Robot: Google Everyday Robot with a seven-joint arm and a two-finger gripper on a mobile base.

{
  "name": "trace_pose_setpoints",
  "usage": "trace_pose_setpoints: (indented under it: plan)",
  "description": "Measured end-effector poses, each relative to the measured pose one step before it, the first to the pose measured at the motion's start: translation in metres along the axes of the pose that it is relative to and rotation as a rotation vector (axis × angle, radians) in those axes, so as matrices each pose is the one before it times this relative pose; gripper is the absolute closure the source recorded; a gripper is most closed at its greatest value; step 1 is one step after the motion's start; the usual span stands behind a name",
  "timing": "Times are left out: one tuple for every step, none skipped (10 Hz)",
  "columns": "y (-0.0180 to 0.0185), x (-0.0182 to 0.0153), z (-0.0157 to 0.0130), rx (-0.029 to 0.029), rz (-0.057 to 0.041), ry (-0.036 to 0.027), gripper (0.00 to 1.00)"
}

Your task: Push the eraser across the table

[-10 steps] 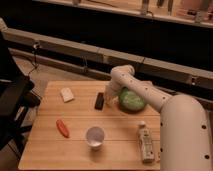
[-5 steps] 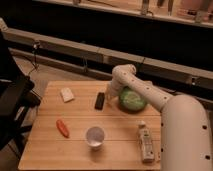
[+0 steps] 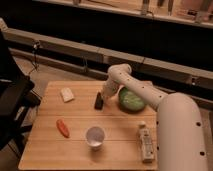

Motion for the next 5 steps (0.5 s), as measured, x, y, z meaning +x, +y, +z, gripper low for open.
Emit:
trace_pose_setpoints:
  plan:
    - [-0.00190,-0.00136,0.00103,-0.00129,-0.00508,-0.00010,1.00]
    - [-0.00357,-0.00289,0.00229,-0.00187,-0.00715,-0.00132,1.00]
    - [-0.00259,-0.00151,0.00094,0.00015,-0.00463,-0.00078,1.00]
    - [-0.00107,-0.00069,0.00084,-0.00070,-0.00267,-0.00052,1.00]
    - [-0.00102,0.00024,-0.00002,0.00045,-0.00222,0.00016,1.00]
